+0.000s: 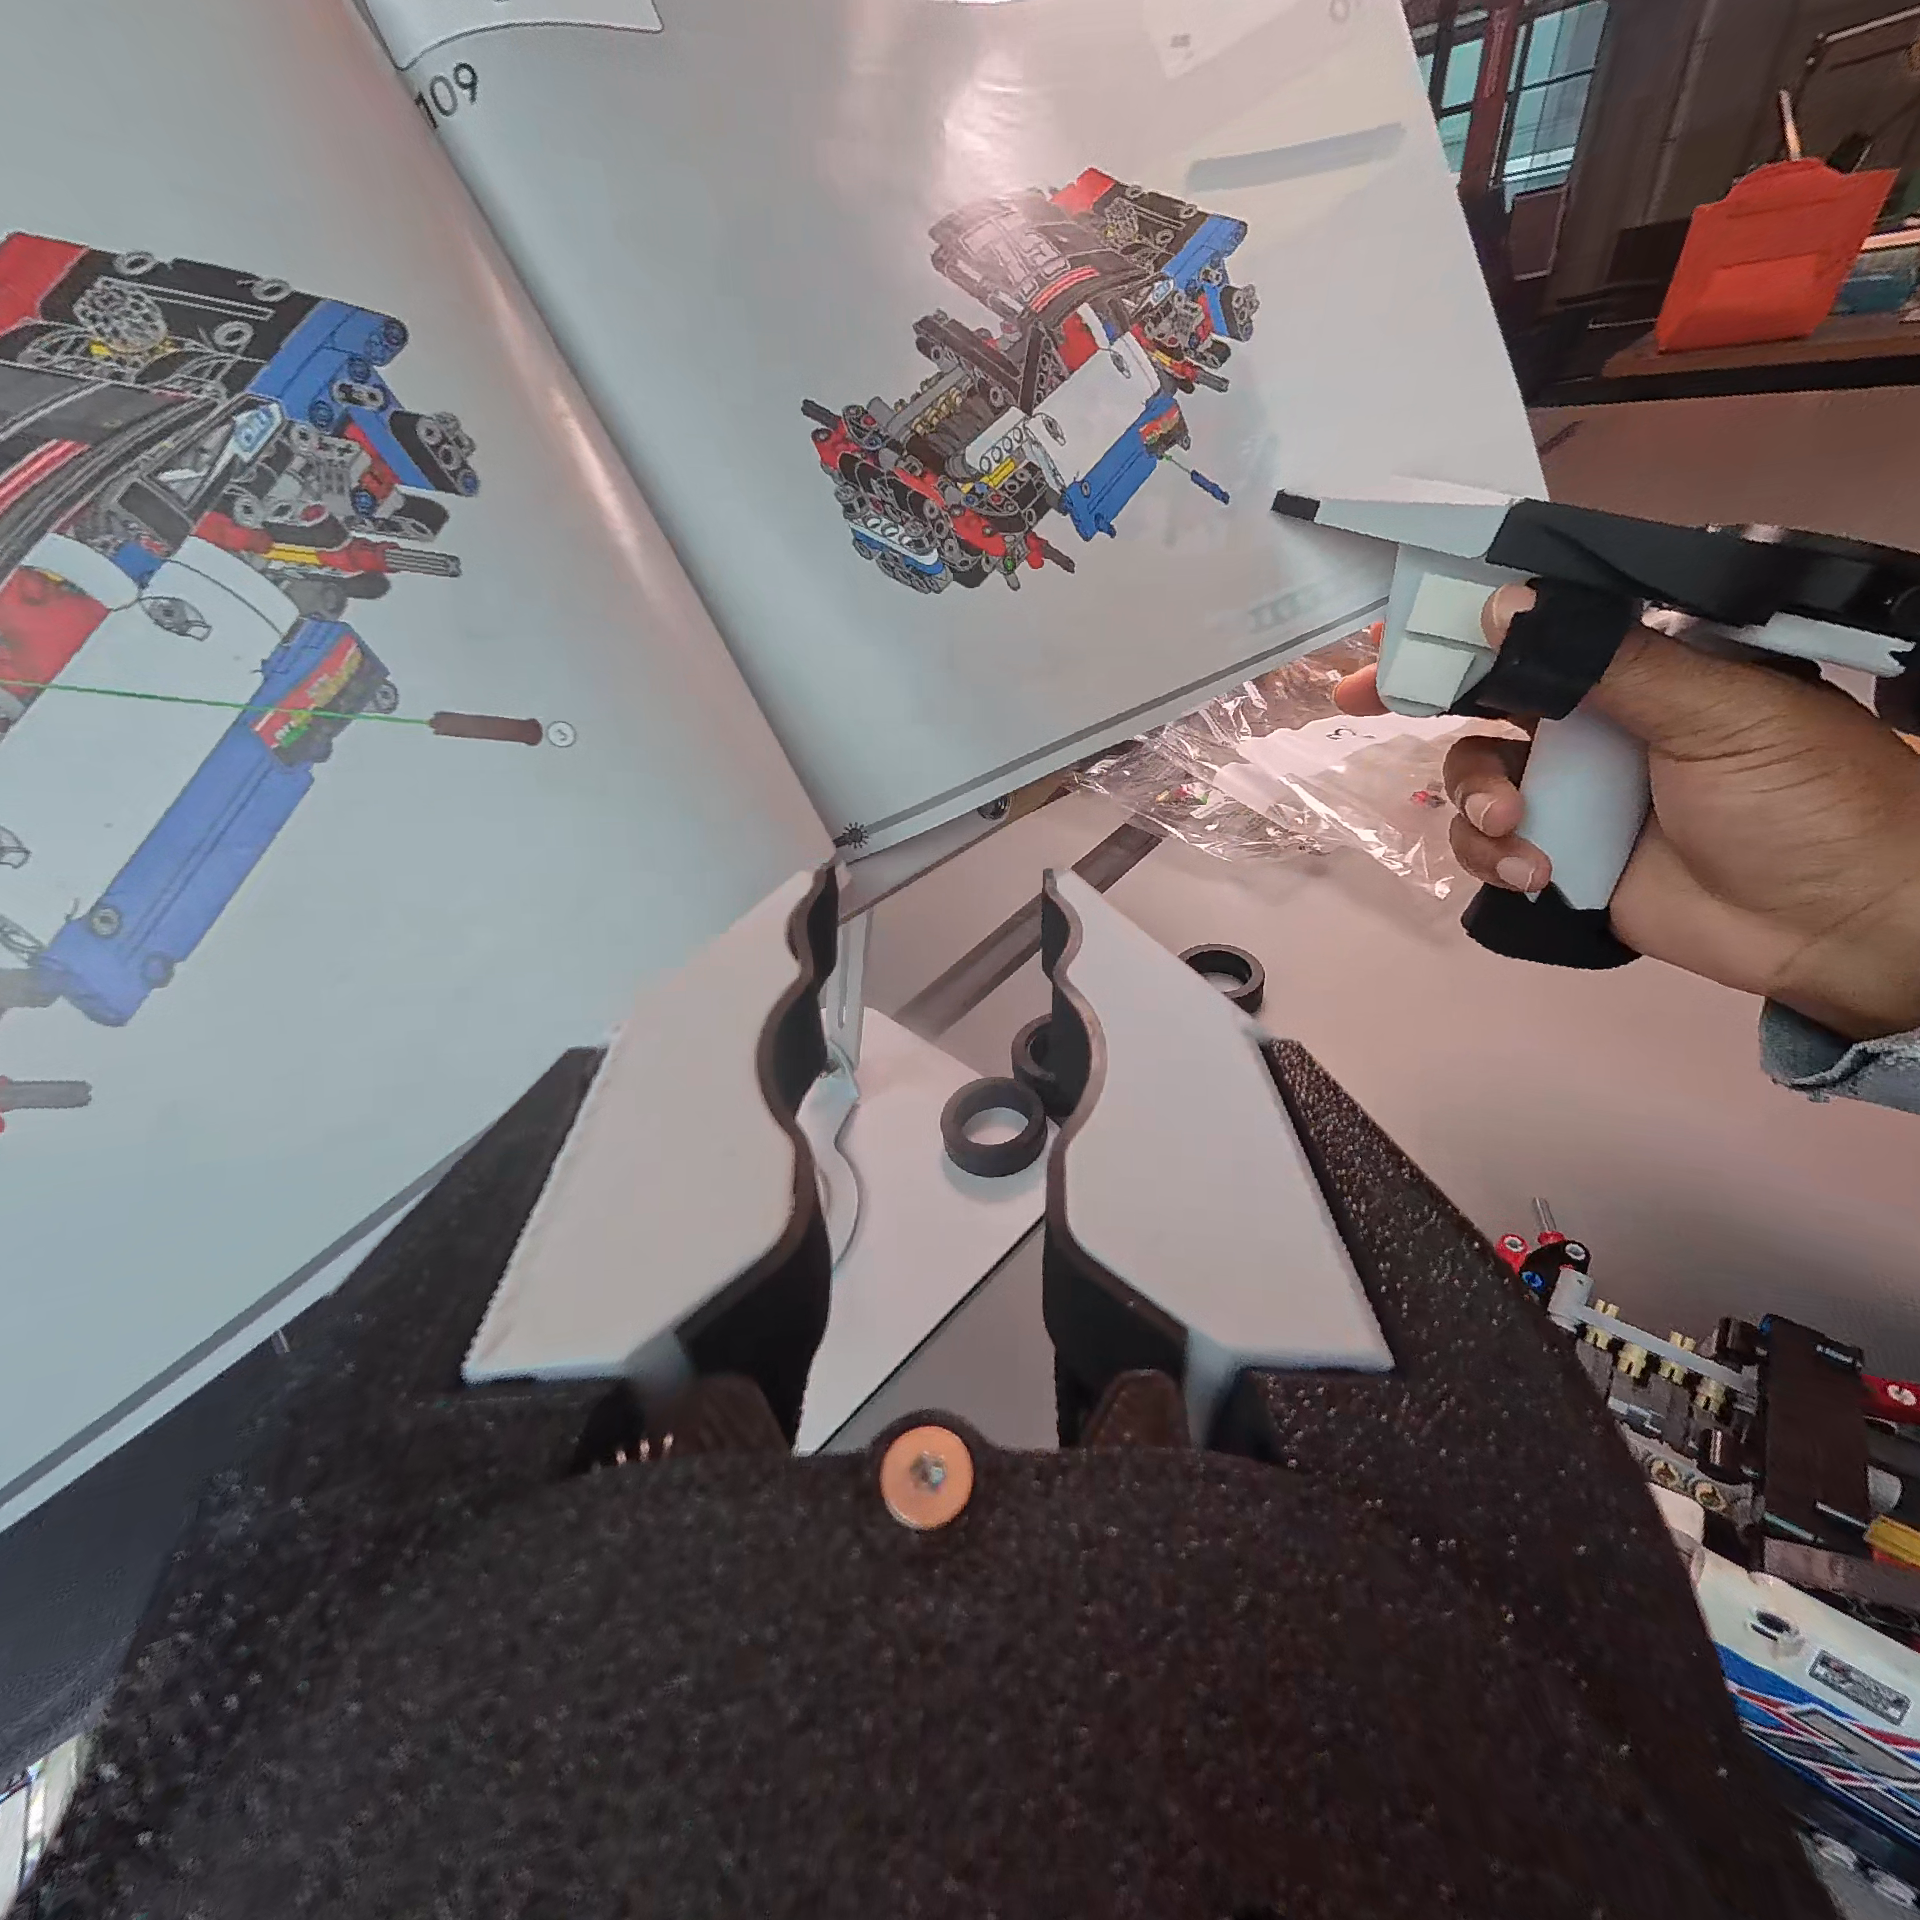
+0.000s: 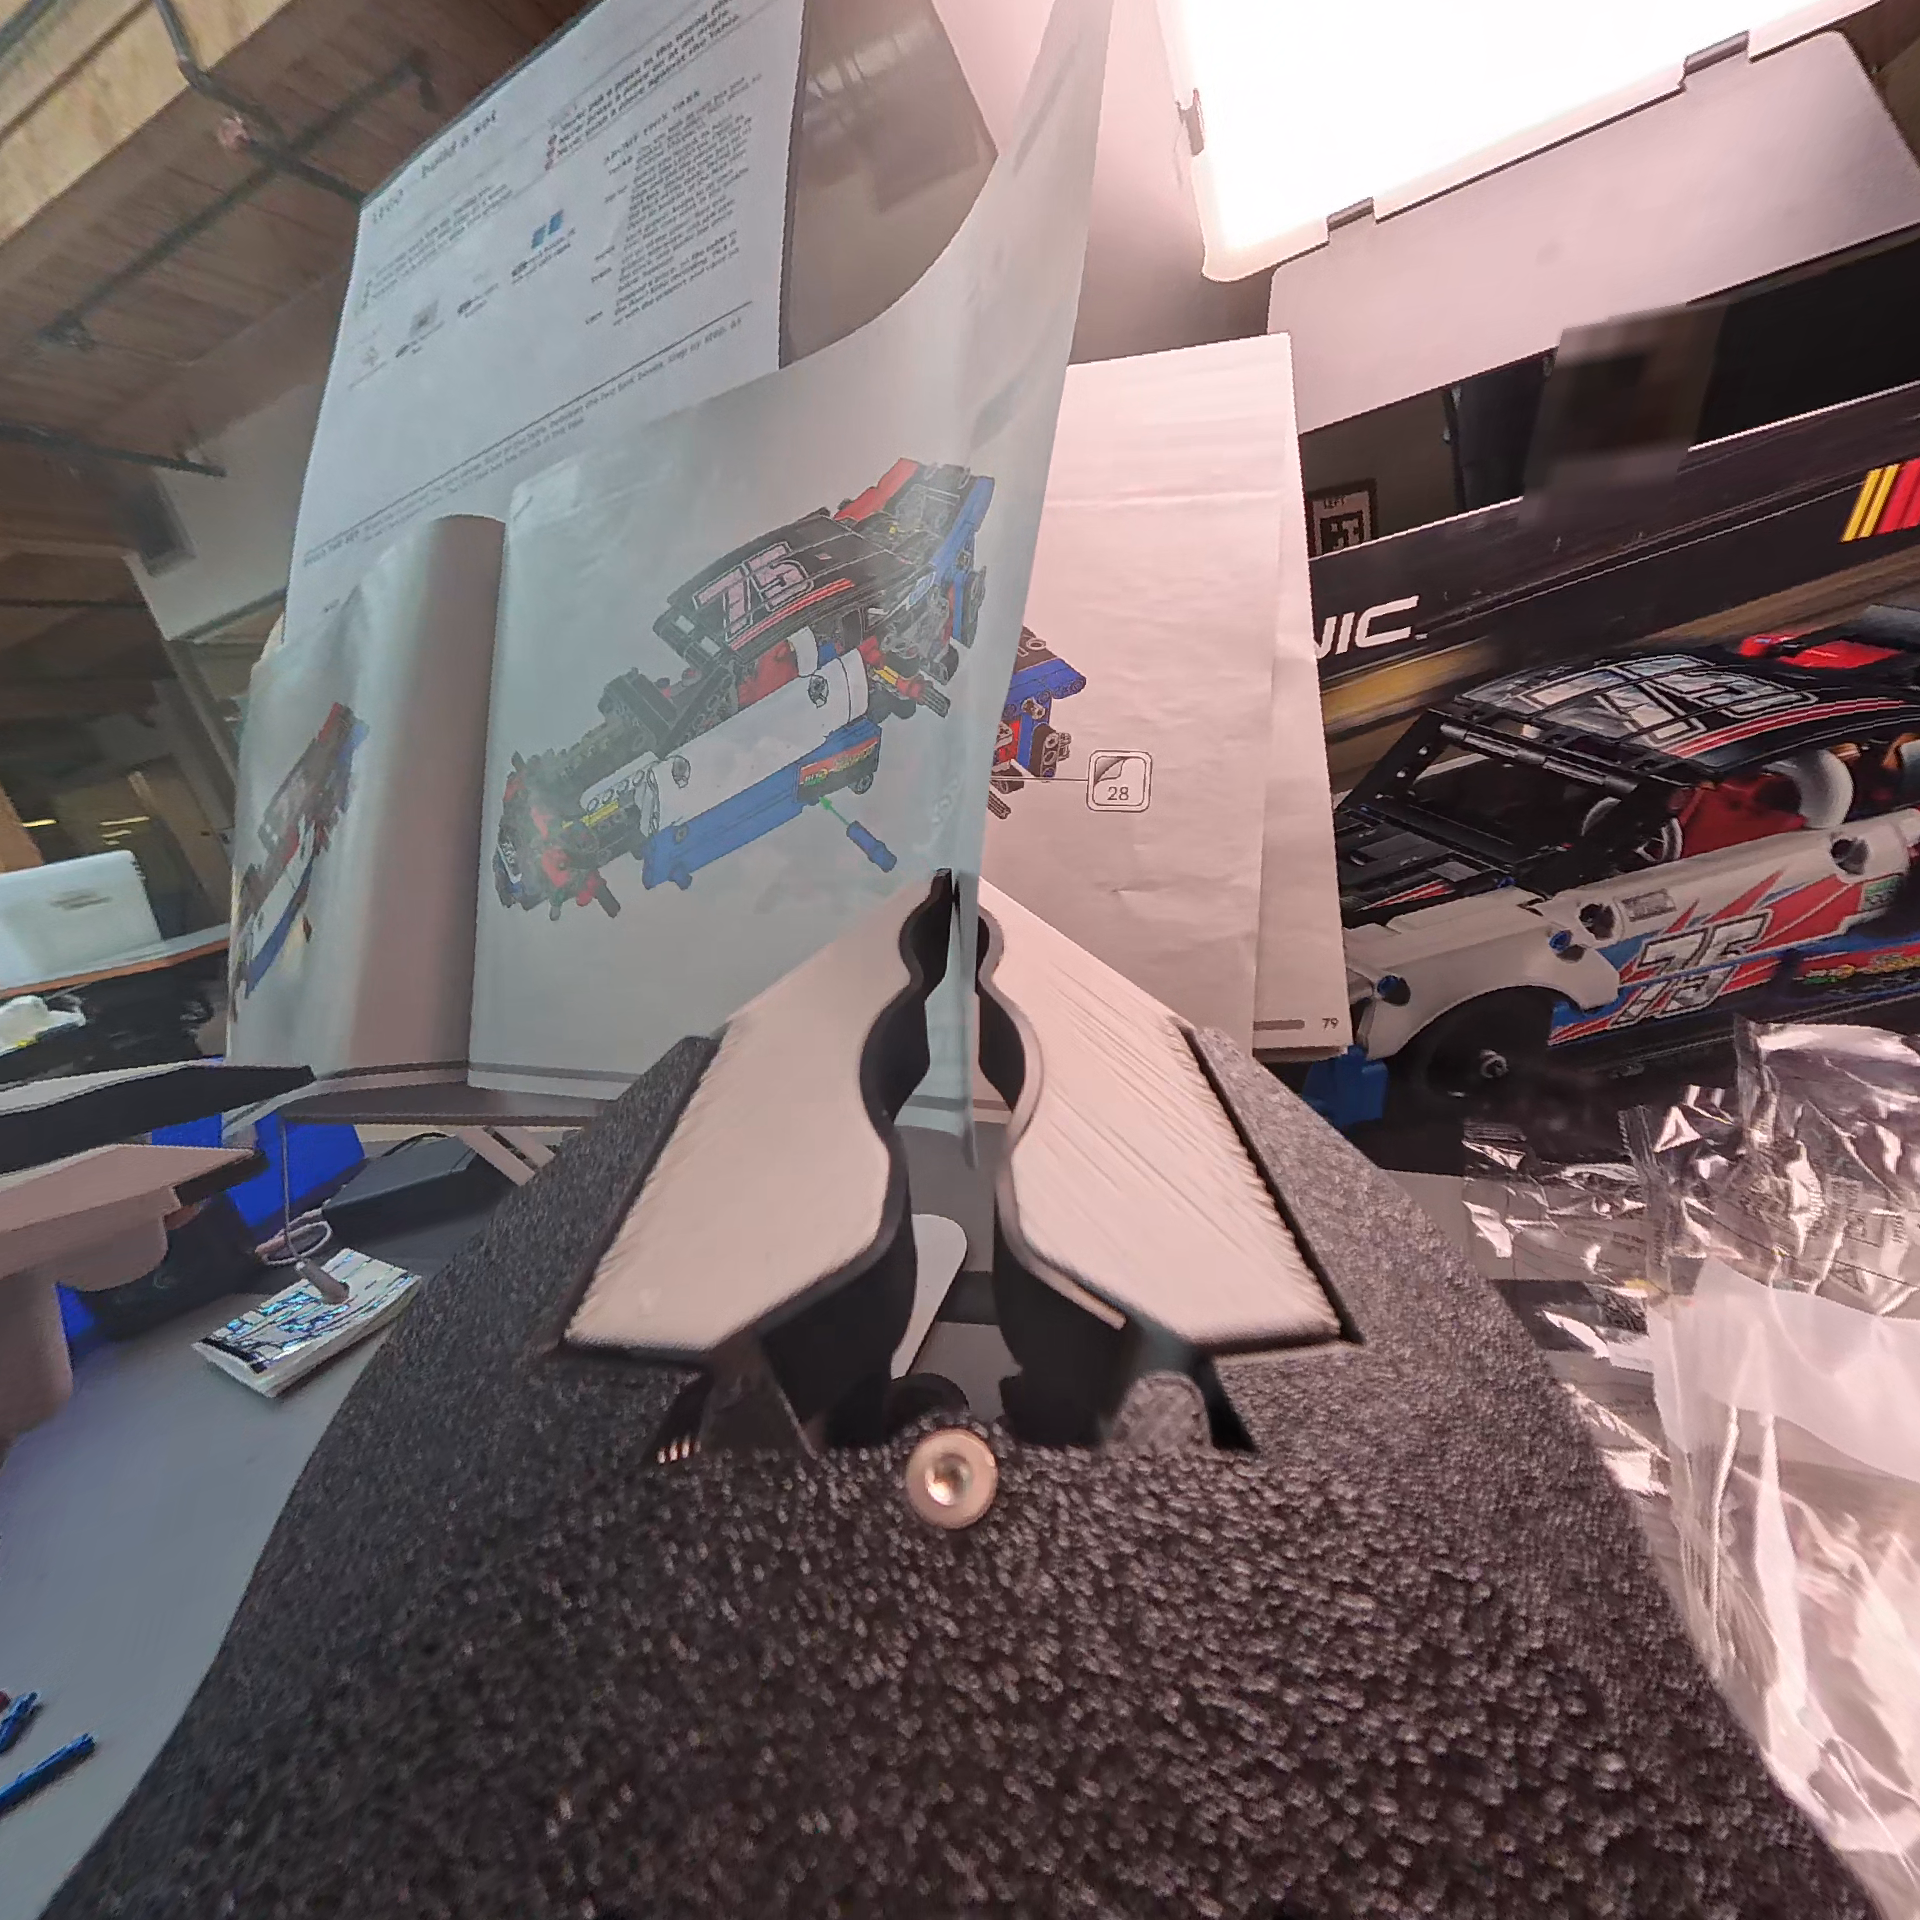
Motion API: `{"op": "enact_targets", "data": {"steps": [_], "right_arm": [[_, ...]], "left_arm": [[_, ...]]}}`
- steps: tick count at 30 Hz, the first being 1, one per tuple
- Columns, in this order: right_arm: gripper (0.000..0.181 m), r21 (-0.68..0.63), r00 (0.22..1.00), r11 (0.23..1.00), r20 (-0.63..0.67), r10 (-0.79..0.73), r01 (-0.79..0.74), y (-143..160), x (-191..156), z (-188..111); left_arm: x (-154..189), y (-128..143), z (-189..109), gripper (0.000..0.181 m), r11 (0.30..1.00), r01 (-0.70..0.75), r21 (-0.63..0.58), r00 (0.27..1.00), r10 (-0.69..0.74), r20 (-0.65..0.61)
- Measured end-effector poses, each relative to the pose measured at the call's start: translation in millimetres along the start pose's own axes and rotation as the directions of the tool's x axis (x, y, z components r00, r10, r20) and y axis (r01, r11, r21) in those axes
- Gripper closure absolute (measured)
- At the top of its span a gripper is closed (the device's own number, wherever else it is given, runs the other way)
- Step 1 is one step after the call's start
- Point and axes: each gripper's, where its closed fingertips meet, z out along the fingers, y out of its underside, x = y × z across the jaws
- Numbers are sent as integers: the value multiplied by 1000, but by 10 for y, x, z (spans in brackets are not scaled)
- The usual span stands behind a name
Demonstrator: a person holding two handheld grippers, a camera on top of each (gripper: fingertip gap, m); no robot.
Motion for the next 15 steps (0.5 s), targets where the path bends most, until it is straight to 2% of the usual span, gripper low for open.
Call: {"op": "enact_targets", "data": {"steps": [1, 15], "right_arm": [[181, -1, 1000, 1000, 1, 0, 0, 4, -1, -1], [181, 0, 1000, 1000, 4, 0, 0, 3, -8, -28]], "left_arm": [[13, 5, 6, 143, 1000, -6, -3, 1000, 6, -1], [-37, 50, -7, 143, 1000, 4, -15, 1000, -4, 16]]}}
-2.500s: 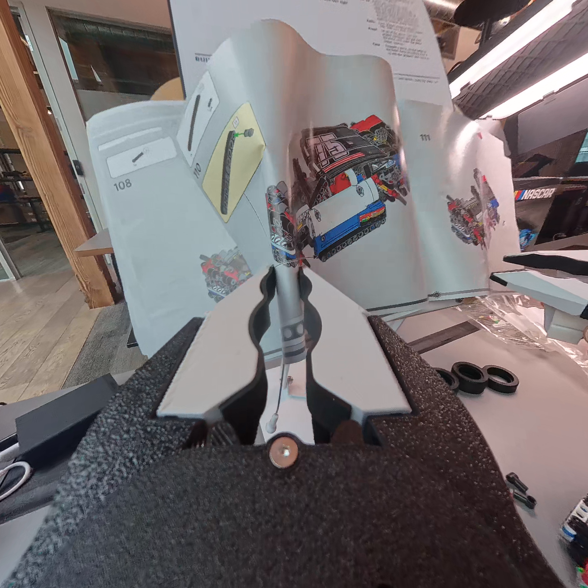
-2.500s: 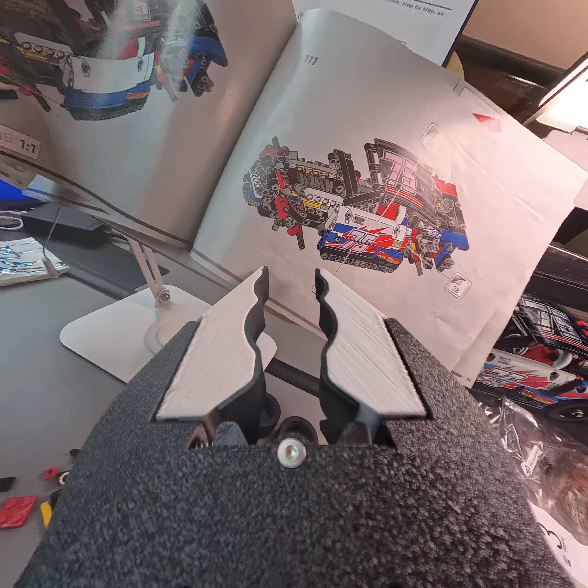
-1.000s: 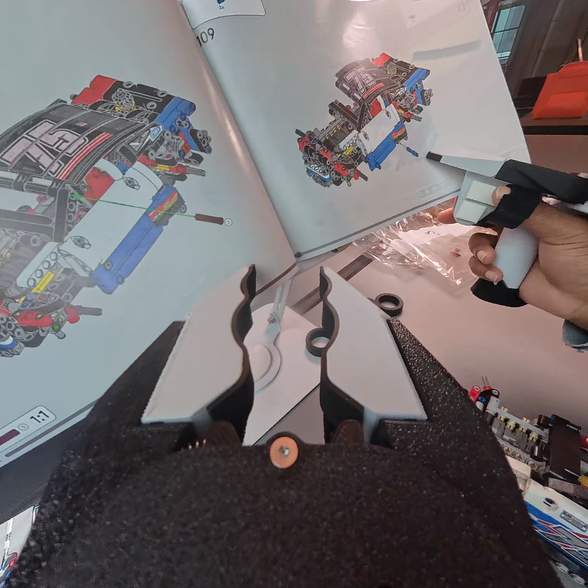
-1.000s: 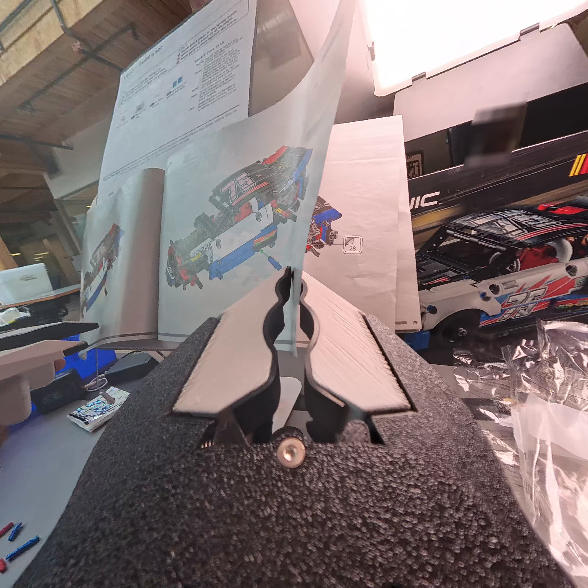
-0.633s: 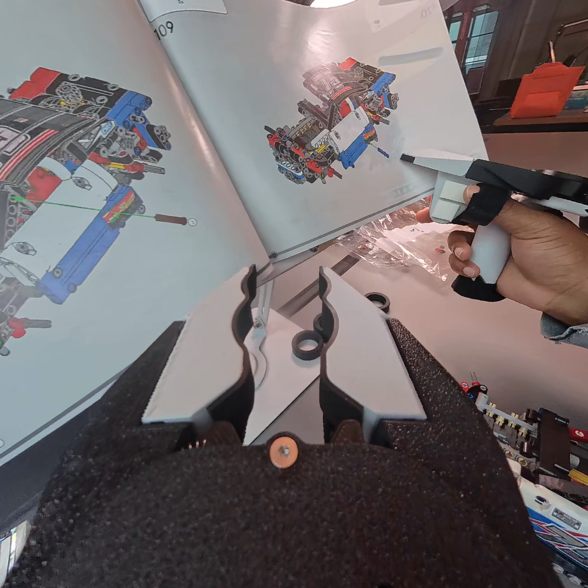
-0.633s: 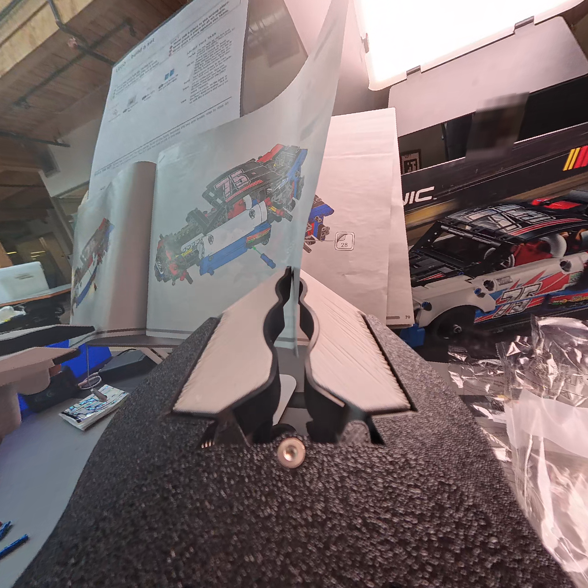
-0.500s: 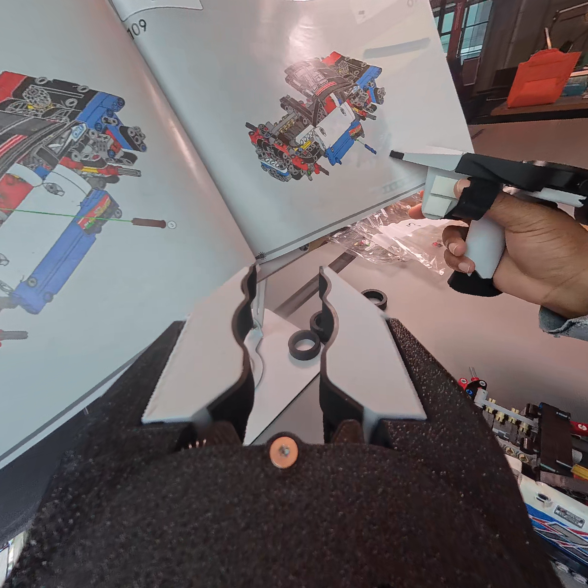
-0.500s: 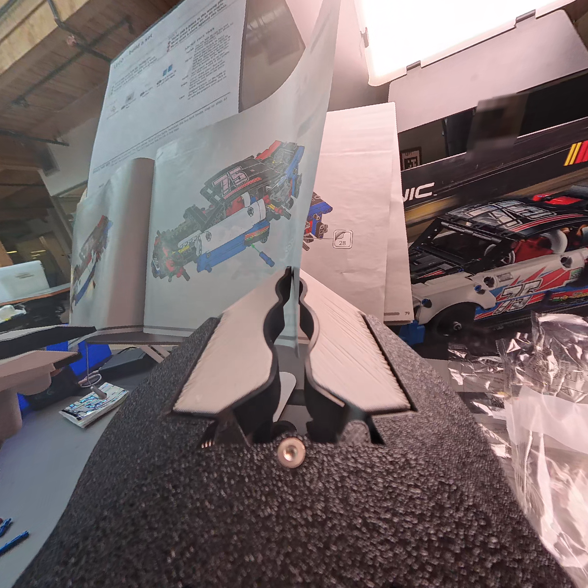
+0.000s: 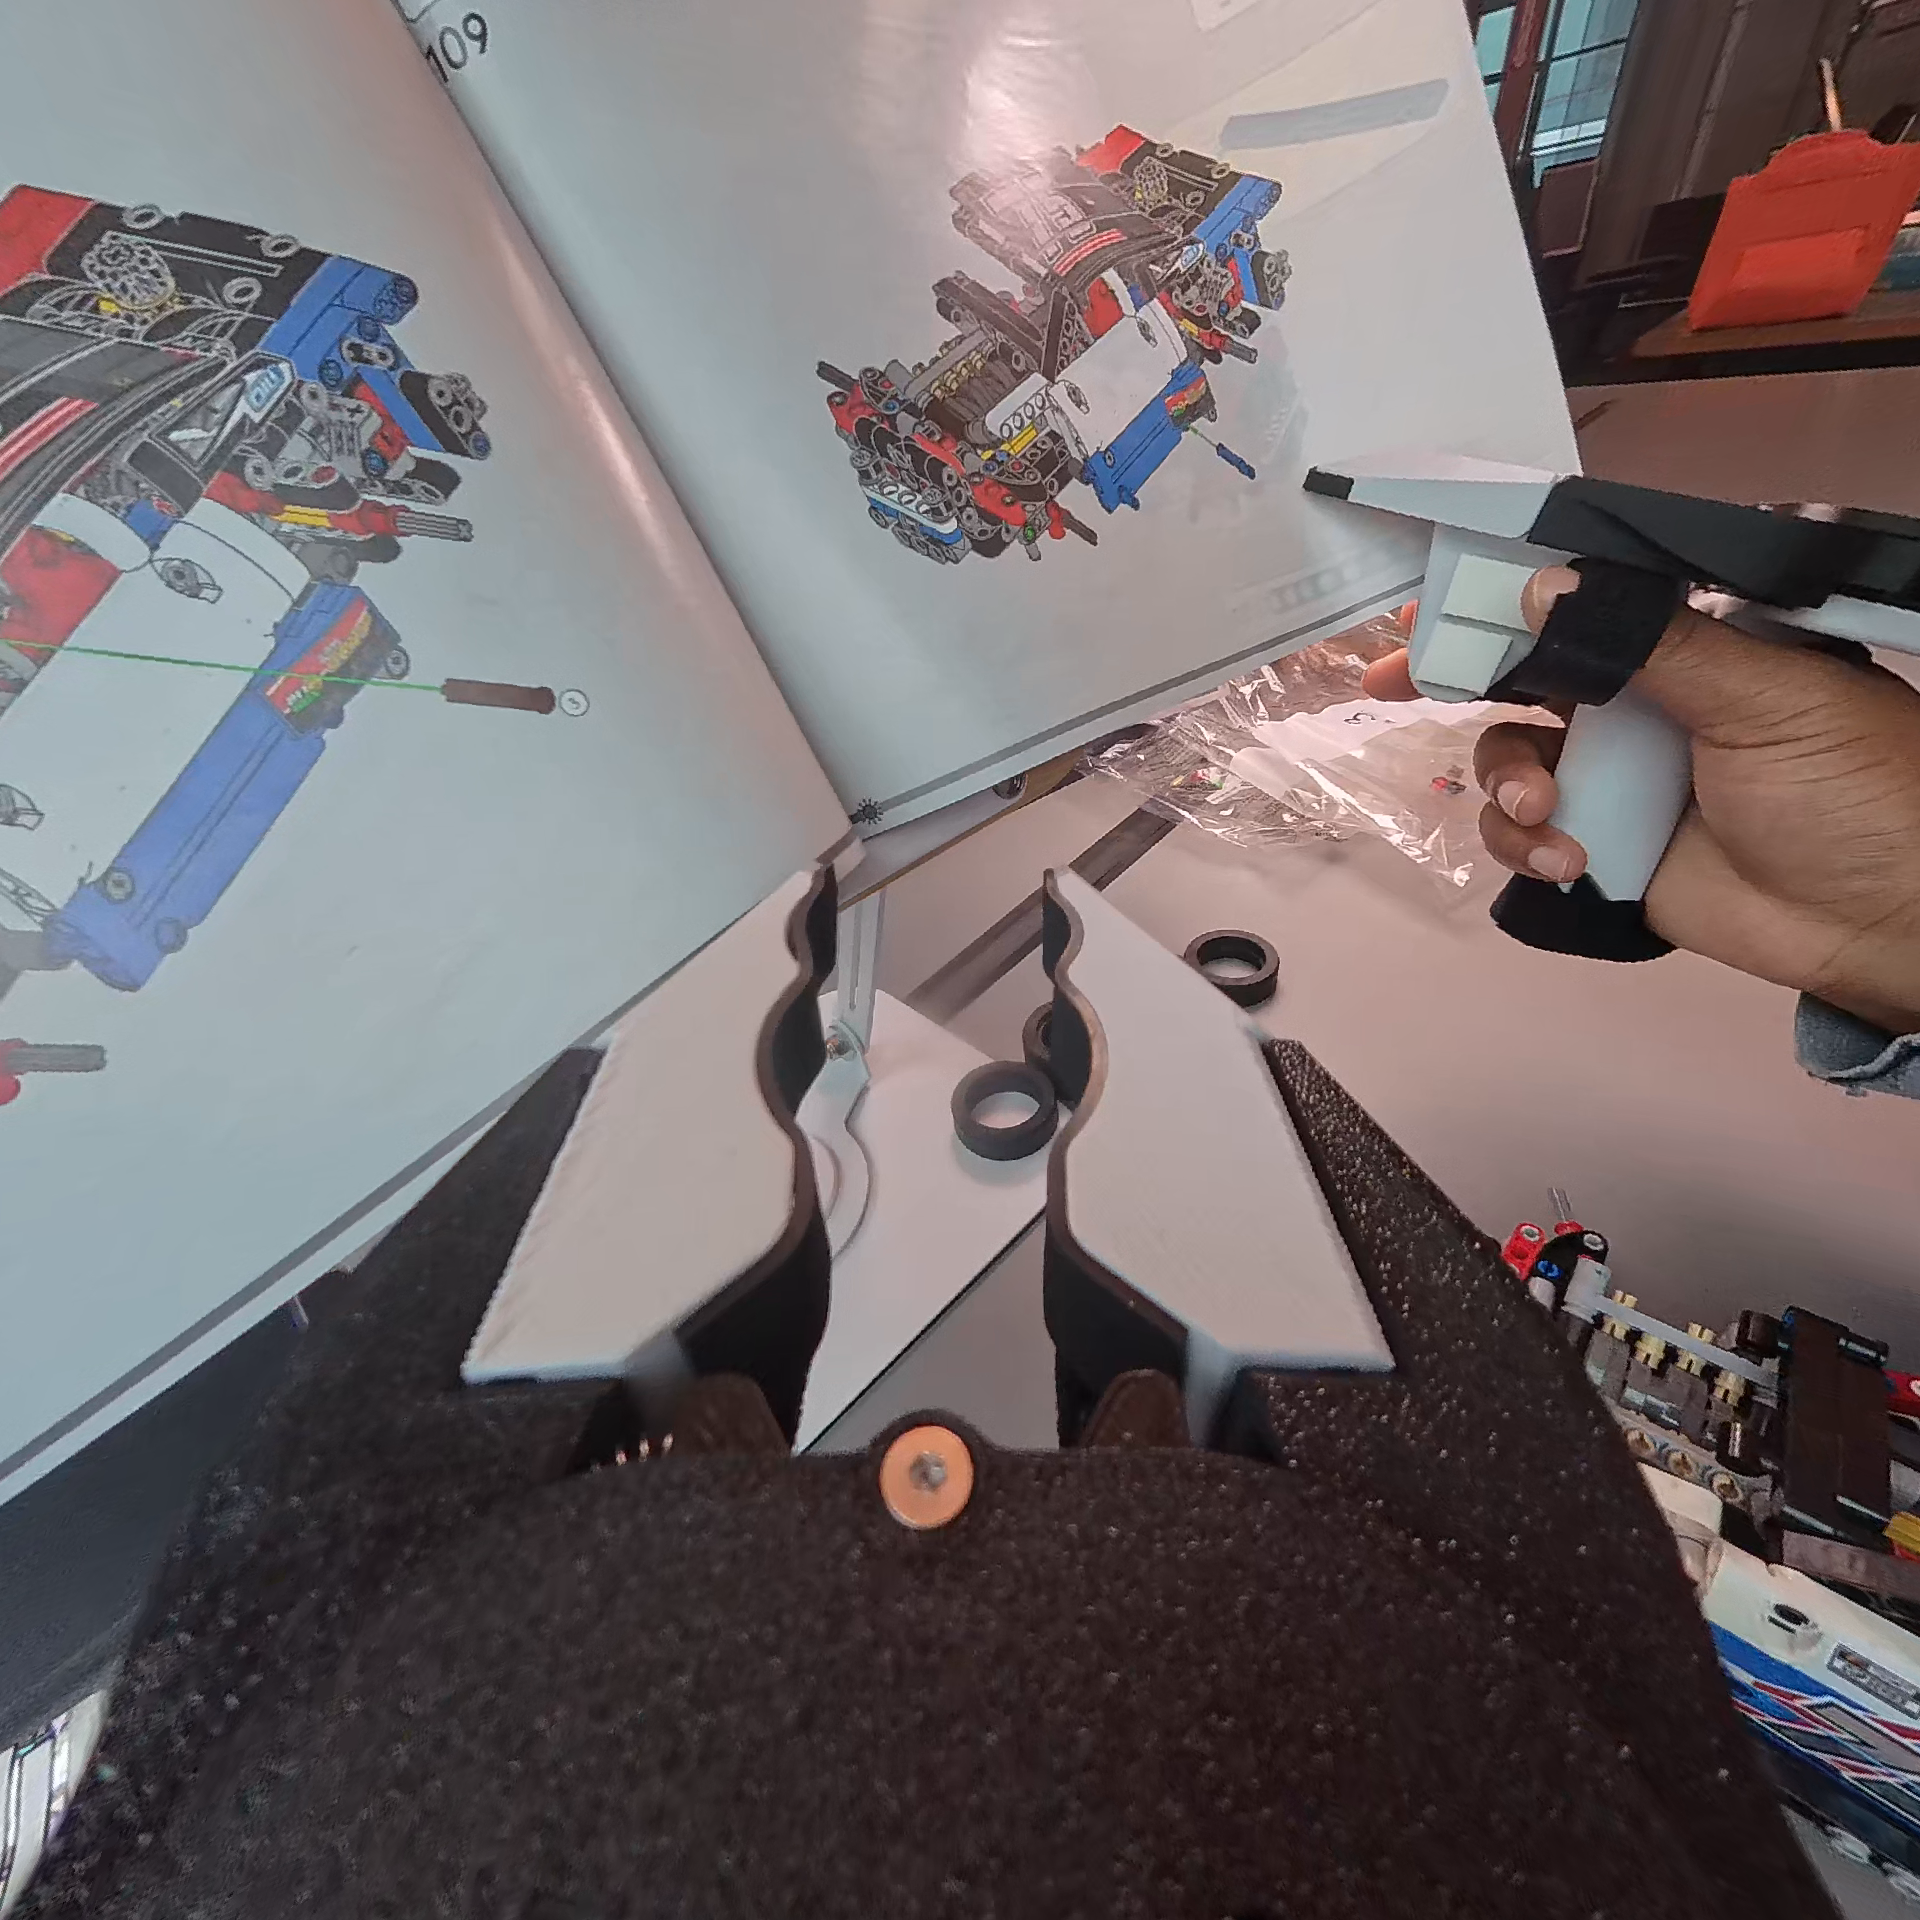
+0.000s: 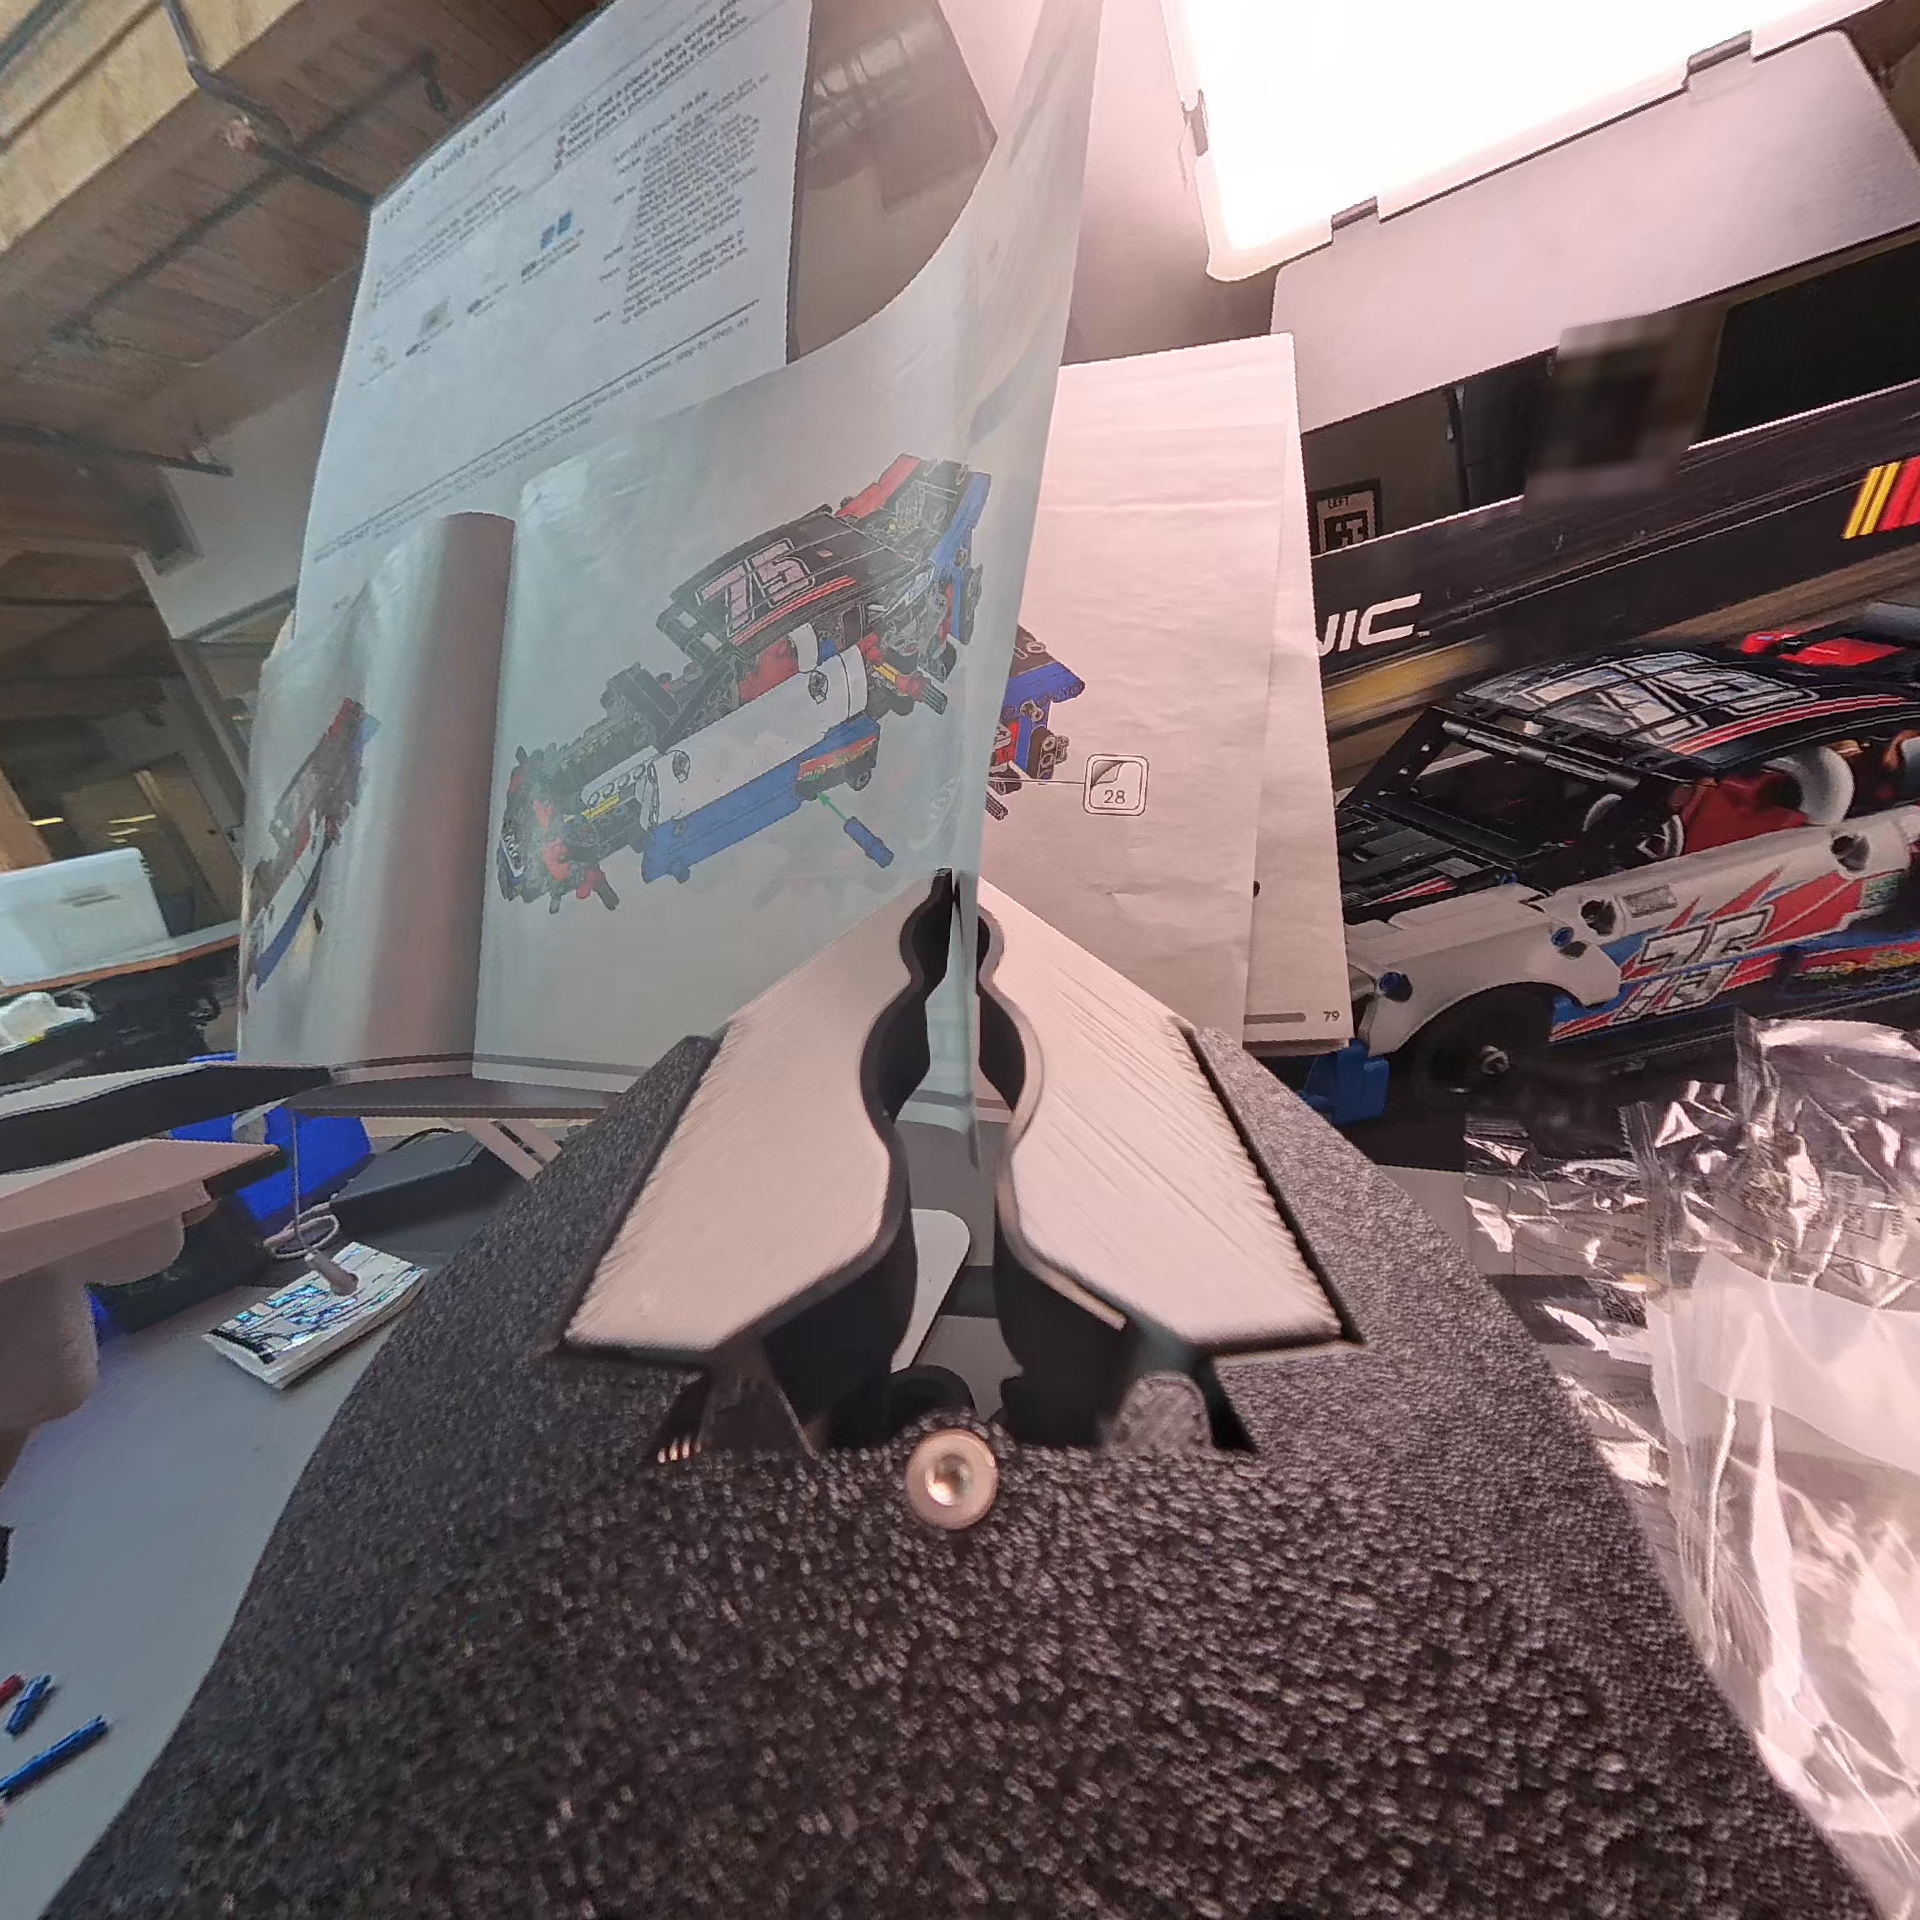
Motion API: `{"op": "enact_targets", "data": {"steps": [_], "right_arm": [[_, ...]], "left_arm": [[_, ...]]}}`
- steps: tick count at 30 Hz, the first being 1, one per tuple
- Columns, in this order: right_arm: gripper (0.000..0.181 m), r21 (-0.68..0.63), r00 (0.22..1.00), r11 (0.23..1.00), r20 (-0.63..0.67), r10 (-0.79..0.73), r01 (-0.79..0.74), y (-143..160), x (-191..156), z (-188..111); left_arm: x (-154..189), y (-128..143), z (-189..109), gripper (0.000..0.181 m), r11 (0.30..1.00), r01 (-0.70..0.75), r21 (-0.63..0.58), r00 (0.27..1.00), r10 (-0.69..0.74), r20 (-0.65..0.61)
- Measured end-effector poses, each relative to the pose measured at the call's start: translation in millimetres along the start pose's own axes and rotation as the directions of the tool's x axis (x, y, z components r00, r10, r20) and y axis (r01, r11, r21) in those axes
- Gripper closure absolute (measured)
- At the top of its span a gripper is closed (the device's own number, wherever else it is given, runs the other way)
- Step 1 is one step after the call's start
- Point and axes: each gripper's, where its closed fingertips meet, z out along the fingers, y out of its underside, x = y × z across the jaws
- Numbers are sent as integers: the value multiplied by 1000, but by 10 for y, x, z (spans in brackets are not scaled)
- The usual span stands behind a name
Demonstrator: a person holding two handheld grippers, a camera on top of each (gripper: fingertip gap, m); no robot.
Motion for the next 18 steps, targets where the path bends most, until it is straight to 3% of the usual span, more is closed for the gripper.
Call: {"op": "enact_targets", "data": {"steps": [18], "right_arm": [[181, -9, 1000, 1000, 7, 0, 0, 42, 10, -2]], "left_arm": [[-344, 110, -51, 141, 998, 64, -14, 992, -62, 106]]}}
